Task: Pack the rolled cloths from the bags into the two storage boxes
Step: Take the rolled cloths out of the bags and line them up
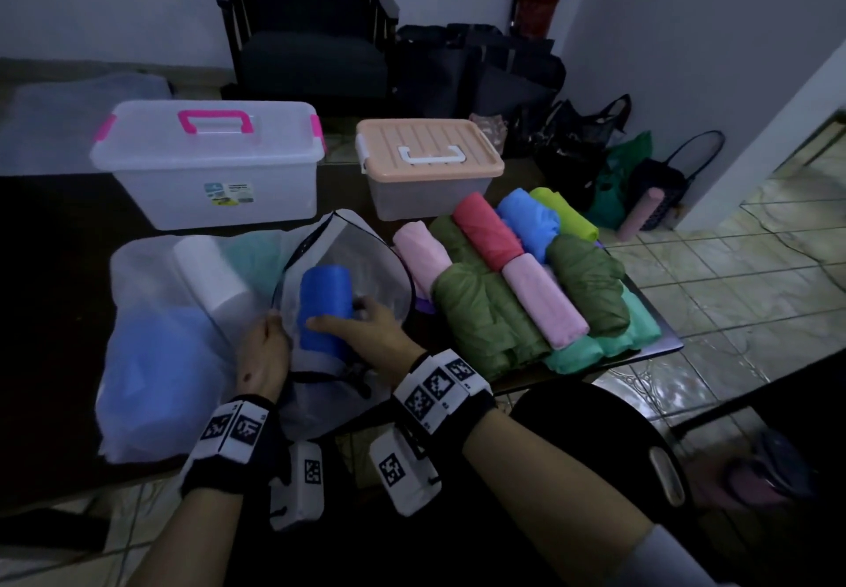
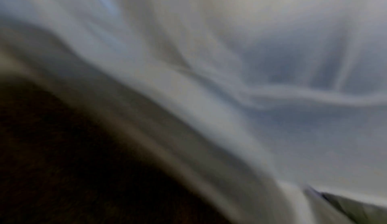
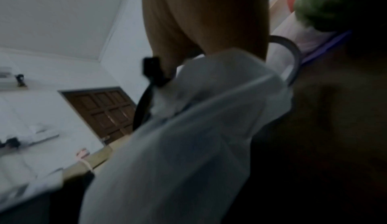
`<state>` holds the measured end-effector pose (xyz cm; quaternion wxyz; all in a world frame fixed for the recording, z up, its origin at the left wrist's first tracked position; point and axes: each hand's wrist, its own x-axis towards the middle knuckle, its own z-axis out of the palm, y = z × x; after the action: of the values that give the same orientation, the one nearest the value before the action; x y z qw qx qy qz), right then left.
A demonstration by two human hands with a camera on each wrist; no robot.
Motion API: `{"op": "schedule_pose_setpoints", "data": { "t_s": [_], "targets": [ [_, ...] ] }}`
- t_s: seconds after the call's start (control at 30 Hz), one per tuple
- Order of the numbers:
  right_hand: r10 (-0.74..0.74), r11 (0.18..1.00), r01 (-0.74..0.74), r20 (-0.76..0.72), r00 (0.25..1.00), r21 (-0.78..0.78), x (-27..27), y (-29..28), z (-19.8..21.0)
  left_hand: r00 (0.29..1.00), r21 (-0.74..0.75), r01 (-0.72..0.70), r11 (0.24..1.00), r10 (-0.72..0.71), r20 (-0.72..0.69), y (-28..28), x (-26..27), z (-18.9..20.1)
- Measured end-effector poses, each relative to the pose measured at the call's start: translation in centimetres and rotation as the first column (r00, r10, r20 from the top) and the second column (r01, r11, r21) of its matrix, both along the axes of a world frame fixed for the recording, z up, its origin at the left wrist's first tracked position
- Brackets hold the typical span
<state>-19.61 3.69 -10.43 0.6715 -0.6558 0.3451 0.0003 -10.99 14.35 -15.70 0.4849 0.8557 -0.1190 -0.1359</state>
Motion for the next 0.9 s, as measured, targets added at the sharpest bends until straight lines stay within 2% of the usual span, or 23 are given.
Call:
{"op": "schedule_pose_setpoints", "data": {
  "t_s": [0.07, 0.13, 0.17, 0.23, 0.3, 0.33, 0.4, 0.47, 0.53, 0.63, 0.7, 0.77, 0.83, 0.9],
  "targets": [
    [-0.132, 0.991, 0.129, 0.097, 0.986, 0.037, -0.5, -0.9, 0.9, 1.000, 0.014, -0.017, 1.000, 0.017, 0.024, -0.3, -0.2, 0.0],
    [-0.275, 0.961, 0.269, 0.249, 0.929, 0.060, -1.2, -2.4, 2.2, 0.998, 0.016, -0.045, 0.999, 0.045, 0.041, -0.4, -0.5, 0.1],
    [-0.312, 0.944, 0.329, 0.308, 0.899, -0.002, -1.7, -3.3, 2.9, 0.998, 0.018, -0.055, 0.998, 0.055, 0.044, -0.5, -0.7, 0.1],
    [-0.301, 0.866, 0.401, 0.329, 0.895, -0.299, -2.9, -5.4, 4.4, 0.997, 0.043, -0.067, 0.997, 0.065, 0.044, -0.7, -0.8, 0.4],
    [-0.240, 0.678, 0.345, 0.249, 0.938, -0.649, -4.1, -7.6, 4.9, 0.996, 0.071, -0.081, 0.994, 0.079, 0.041, -0.8, -1.0, 0.6],
    [-0.233, 0.583, 0.287, 0.183, 0.955, -0.760, -4.7, -8.4, 4.8, 0.996, 0.070, -0.088, 0.994, 0.086, 0.037, -0.8, -1.1, 0.7],
    [-0.275, 0.452, 0.150, 0.023, 0.961, -0.879, -5.8, -9.3, 4.5, 0.995, 0.053, -0.103, 0.993, 0.102, 0.022, -0.8, -1.2, 0.9],
    [-0.337, 0.332, -0.019, -0.138, 0.931, -0.943, -6.7, -9.8, 3.5, 0.994, 0.040, -0.112, 0.993, 0.112, 0.009, -0.8, -1.1, 0.9],
    [-0.367, 0.283, -0.178, -0.277, 0.888, -0.943, -7.2, -9.9, 2.3, 0.994, 0.040, -0.114, 0.993, 0.114, 0.003, -0.8, -1.0, 1.0],
    [-0.343, 0.279, -0.305, -0.391, 0.854, -0.911, -7.5, -9.4, 0.7, 0.995, 0.081, -0.098, 0.992, 0.100, -0.021, -0.9, -1.0, 1.3],
    [-0.343, 0.255, -0.318, -0.393, 0.853, -0.913, -7.2, -9.1, 0.7, 0.997, 0.140, -0.067, 0.988, 0.070, -0.019, -0.8, -0.9, 2.1],
    [-0.348, 0.218, -0.280, -0.343, 0.873, -0.935, -6.5, -9.2, 1.2, 0.996, 0.151, -0.079, 0.985, 0.073, 0.049, -0.6, -0.4, 3.8],
    [-0.338, 0.161, -0.193, -0.238, 0.910, -0.968, -5.6, -9.5, 1.6, 0.976, 0.118, -0.162, 0.980, 0.142, 0.165, 0.0, 0.6, 6.1],
    [-0.318, 0.137, -0.171, -0.207, 0.925, -0.976, -4.8, -10.1, 1.7, 0.932, 0.100, -0.299, 0.949, 0.268, 0.242, 1.1, 1.9, 8.3]
  ]
}}
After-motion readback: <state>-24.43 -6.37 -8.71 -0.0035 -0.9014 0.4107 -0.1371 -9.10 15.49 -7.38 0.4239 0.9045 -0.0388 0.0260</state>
